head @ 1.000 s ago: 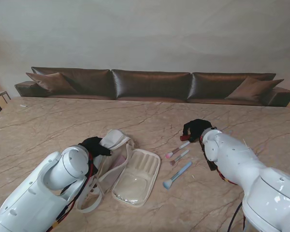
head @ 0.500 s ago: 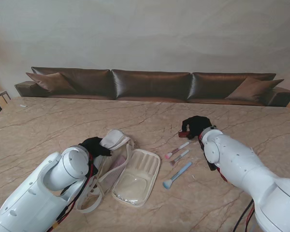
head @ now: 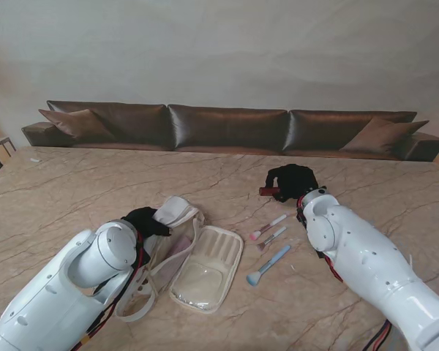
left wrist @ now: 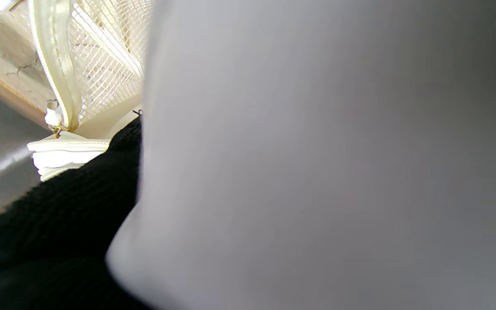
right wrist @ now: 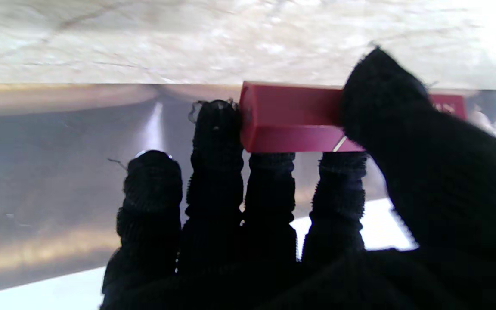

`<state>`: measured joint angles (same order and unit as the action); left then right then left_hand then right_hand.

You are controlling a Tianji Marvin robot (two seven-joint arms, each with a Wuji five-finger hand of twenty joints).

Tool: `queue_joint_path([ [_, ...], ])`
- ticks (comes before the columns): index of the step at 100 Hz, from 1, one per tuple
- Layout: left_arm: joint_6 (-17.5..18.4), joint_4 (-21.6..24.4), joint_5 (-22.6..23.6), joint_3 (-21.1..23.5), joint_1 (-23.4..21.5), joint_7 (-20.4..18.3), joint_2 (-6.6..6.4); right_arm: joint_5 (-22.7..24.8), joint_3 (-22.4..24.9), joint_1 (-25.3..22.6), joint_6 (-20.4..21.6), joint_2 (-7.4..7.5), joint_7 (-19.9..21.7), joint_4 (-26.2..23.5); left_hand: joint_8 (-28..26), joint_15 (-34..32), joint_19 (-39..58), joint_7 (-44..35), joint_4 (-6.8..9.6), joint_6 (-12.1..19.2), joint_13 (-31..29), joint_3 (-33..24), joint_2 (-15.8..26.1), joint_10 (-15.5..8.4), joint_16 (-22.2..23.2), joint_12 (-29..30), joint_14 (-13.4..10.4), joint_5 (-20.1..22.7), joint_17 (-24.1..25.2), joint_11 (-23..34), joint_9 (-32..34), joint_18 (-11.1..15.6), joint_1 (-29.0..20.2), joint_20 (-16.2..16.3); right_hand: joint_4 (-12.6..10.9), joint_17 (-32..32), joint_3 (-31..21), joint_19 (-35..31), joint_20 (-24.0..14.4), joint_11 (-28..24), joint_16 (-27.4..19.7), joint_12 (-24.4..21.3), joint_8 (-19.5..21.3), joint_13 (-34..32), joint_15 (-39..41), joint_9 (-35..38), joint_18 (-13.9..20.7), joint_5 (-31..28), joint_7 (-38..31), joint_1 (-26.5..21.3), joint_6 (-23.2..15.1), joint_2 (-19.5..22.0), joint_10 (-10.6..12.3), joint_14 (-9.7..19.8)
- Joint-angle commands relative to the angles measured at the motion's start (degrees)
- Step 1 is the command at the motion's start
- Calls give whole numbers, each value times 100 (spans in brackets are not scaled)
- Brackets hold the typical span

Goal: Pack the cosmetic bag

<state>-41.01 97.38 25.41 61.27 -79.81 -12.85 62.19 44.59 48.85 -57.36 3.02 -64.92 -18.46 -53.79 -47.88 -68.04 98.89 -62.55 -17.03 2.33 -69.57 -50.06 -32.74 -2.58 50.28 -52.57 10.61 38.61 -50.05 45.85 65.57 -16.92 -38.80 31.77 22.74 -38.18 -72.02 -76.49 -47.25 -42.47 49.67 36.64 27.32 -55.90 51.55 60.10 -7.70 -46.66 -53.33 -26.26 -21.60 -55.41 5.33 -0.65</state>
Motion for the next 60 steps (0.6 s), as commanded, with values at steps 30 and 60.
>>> queue_joint_path([
  [30,-29,21,-40,-52,-39,-63,28,-303,-248,-389,768,-330,-450,-883,-72,-85,527,-397,315,836,-279,-482,465,-630,-40,-74,-75,176,-68,501,326,19,-510,8,-234,-103,-338,-337,-197,25,290,44,-19,-300,254,600,-100,-737,-575,-287,-350,393,41,2],
  [60,-28,14,-40,-59,-51,-37,35,-607,-750,-472,1545,-614,-913,-986,-71,-84,526,-399,306,841,-278,-493,466,-617,-42,-74,-74,171,-68,507,330,19,-496,9,-218,-155,-358,-424,-258,92,419,48,-59,-351,324,655,-116,-771,-559,-302,-340,323,36,-17],
])
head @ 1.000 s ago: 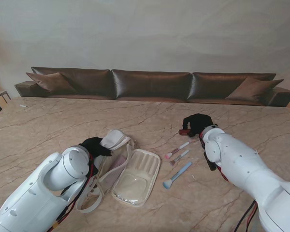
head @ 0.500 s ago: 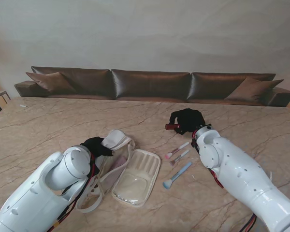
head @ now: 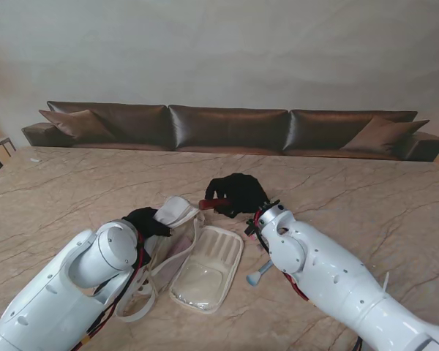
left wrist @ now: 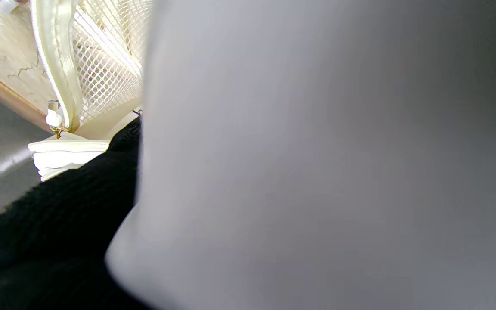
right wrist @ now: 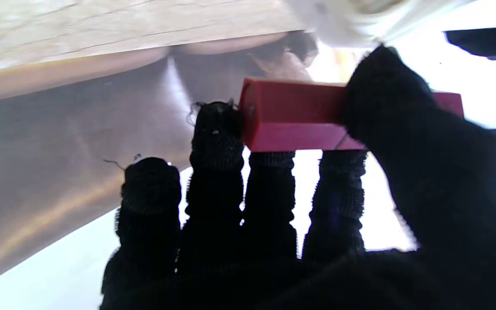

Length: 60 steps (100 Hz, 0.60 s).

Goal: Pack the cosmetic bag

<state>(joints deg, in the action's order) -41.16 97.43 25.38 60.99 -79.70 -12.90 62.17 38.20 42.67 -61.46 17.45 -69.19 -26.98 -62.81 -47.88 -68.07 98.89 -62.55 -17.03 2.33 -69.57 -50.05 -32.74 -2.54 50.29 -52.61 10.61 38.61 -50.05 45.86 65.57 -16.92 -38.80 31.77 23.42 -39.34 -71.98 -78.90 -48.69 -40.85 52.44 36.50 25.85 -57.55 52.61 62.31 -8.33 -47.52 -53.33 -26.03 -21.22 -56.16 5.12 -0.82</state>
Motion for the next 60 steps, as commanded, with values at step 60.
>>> queue_joint_path([
  [60,10,88,-43,-33,-74,-10,45,-95,-1221,451,1122,-830,-947,1130,-64,-87,526,-403,301,836,-279,-491,464,-612,-44,-64,-76,172,-68,507,330,19,-490,10,-179,-7,-311,-287,-323,157,370,-307,-467,-45,238,836,53,-912,-640,-336,-531,28,197,119],
])
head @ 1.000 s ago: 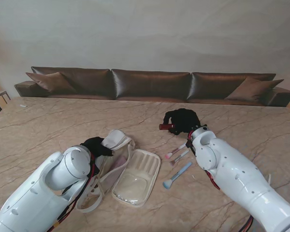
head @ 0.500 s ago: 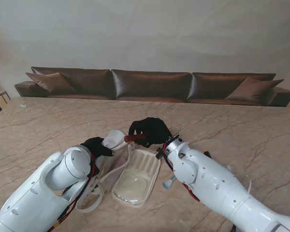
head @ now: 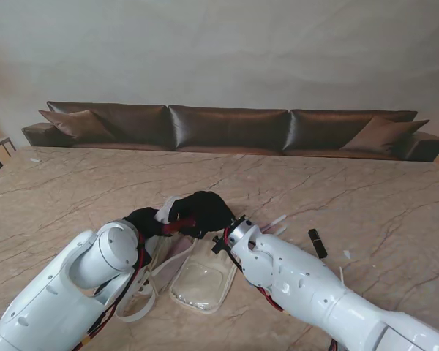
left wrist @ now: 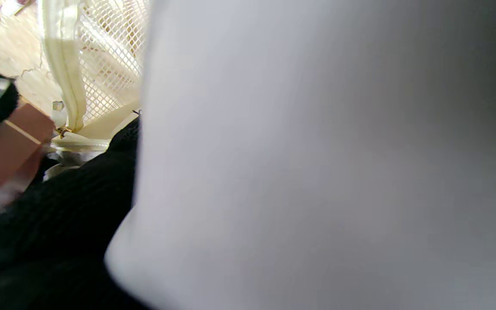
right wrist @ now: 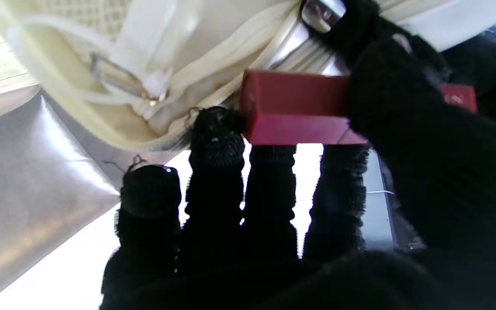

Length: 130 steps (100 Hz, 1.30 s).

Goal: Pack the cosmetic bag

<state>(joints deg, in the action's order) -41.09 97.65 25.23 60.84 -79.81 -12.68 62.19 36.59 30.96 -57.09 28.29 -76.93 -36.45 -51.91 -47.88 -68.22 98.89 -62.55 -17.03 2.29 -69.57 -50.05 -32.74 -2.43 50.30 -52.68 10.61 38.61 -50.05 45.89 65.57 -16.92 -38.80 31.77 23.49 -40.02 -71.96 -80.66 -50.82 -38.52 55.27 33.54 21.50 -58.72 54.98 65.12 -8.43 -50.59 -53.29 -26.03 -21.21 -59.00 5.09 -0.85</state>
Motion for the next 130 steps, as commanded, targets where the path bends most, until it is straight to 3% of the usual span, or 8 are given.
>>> queue_joint_path([
  [1,4,66,-27,-16,-65,-30,44,74,-61,20,37,-57,-5,55,-64,-73,526,-403,300,839,-279,-490,462,-622,-46,-57,-76,172,-68,505,329,19,-488,10,-185,74,-310,-106,-111,-74,87,-16,-45,85,-2,561,65,-608,-642,-339,-538,300,199,125],
  [32,26,71,-13,17,-93,-38,38,148,-47,-45,51,123,309,-3,-62,-72,526,-401,301,833,-279,-480,471,-629,-46,-54,-73,166,-68,502,329,19,-495,10,-96,178,-346,-84,-173,38,74,-165,-382,271,-93,667,94,-666,-672,-272,-548,21,295,166],
  [49,33,77,-1,30,-106,-36,37,220,-57,-51,-35,229,487,-59,-62,-70,526,-400,302,843,-279,-481,470,-640,-46,-52,-76,167,-68,499,326,19,-491,10,-2,405,-389,66,-215,166,-2,-200,-552,698,-383,-47,181,-54,-347,-170,-182,-296,236,184],
  [63,31,80,-9,30,-115,-22,42,297,-114,-24,-105,226,404,-3,-63,-69,526,-403,302,834,-279,-483,467,-635,-46,-56,-69,173,-68,503,328,19,-495,10,-401,527,-553,199,-279,4,-38,-478,-81,966,-521,-695,250,152,548,92,246,-244,236,228],
  [81,38,92,-7,19,-111,-18,43,299,-184,27,-100,145,221,142,-63,-73,526,-401,301,841,-279,-487,464,-625,-45,-54,-79,170,-68,504,330,19,-484,10,-148,464,-463,180,-288,-115,-67,-460,-77,895,-489,-568,252,87,238,-99,-16,-275,277,247],
  [92,32,102,-5,21,-107,-20,42,405,-158,6,-134,187,147,35,-63,-67,526,-400,302,841,-279,-491,465,-628,-47,-57,-70,166,-68,507,328,19,-488,10,-443,510,-544,229,-265,-72,-95,-533,-124,940,-519,-782,246,195,516,182,245,-201,253,250],
  [110,26,101,15,26,-103,-35,36,494,342,-408,-393,522,640,-848,-63,-69,526,-399,301,835,-278,-487,470,-633,-46,-54,-73,162,-68,503,325,19,-488,10,-688,592,-438,297,-266,-27,-178,-640,30,963,-656,-1000,211,287,774,394,405,97,190,212],
  [130,45,81,-5,42,-121,-1,47,816,1222,-1190,-1125,984,1447,-2104,-62,-66,526,-400,303,831,-278,-483,465,-631,-46,-51,-72,163,-68,503,323,19,-494,10,-876,469,-315,464,-123,1,-524,-688,215,802,-1099,-1103,171,309,969,547,535,314,117,173],
])
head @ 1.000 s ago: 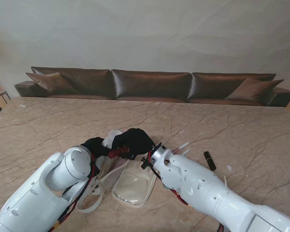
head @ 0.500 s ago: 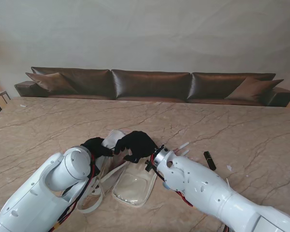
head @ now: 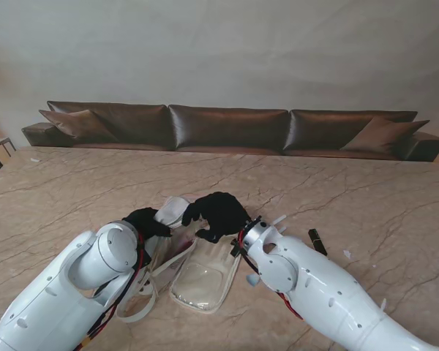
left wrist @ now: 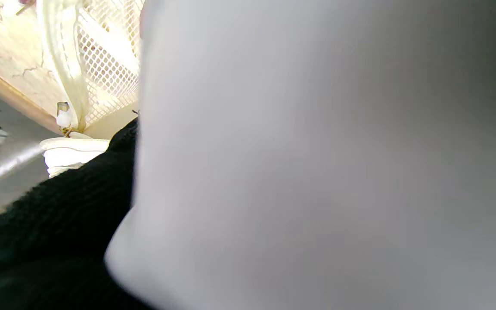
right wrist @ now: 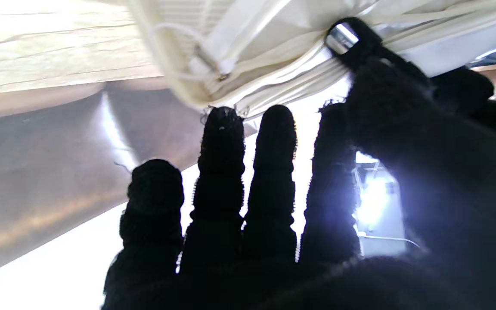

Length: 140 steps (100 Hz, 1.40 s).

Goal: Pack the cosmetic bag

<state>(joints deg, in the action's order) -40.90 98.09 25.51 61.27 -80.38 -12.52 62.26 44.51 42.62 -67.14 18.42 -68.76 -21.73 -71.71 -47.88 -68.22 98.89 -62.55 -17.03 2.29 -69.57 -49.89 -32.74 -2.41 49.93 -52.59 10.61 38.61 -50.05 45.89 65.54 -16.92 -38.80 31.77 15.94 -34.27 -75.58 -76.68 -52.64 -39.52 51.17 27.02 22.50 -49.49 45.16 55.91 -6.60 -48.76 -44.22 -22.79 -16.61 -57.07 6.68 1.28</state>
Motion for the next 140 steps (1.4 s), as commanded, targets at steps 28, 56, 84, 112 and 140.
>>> queue_joint_path([
  [28,83,35,-20,88,-120,1,42,968,1534,-1640,-1978,588,1039,-1710,-59,-64,526,-395,303,835,-279,-498,470,-636,-9,-64,-66,165,-68,501,330,19,-493,10,-407,-322,474,276,587,127,-523,-41,528,-391,-562,-282,-115,57,408,695,319,537,-210,-214],
  [56,109,8,-22,141,-145,-1,41,1987,2624,-2737,-3749,721,1919,-2611,-61,-57,526,-396,305,839,-277,-502,464,-636,-9,-68,-67,174,-68,497,331,19,-503,10,-427,-281,905,710,1084,279,-817,-144,488,-338,-985,-750,-150,456,860,1048,677,798,-410,-408],
  [84,131,3,7,167,-142,-22,32,2566,3163,-3386,-4936,694,2040,-2887,-66,-54,525,-400,303,837,-277,-501,464,-639,-8,-66,-70,177,-67,497,335,20,-498,10,-485,-451,1219,959,1751,238,-1125,-283,312,-469,-1270,-1028,-66,737,1168,1167,942,1039,-556,-495],
  [112,137,-26,8,167,-140,-39,27,2251,3054,-3446,-5169,652,1787,-2742,-66,-54,525,-394,302,842,-277,-500,465,-645,-6,-65,-66,174,-67,495,332,21,-496,10,-500,-423,1262,1013,2032,261,-1306,-391,269,-525,-1431,-986,-73,742,1159,1146,930,1031,-549,-494],
  [140,175,-46,38,172,-149,-72,15,2809,3061,-3447,-5846,671,1971,-2666,-68,-51,525,-395,302,836,-278,-501,457,-640,-4,-66,-64,180,-67,498,338,21,-497,10,-473,-422,1293,1008,2187,309,-1306,-440,194,-340,-1432,-1263,40,970,1278,1252,1046,1003,-581,-496],
])
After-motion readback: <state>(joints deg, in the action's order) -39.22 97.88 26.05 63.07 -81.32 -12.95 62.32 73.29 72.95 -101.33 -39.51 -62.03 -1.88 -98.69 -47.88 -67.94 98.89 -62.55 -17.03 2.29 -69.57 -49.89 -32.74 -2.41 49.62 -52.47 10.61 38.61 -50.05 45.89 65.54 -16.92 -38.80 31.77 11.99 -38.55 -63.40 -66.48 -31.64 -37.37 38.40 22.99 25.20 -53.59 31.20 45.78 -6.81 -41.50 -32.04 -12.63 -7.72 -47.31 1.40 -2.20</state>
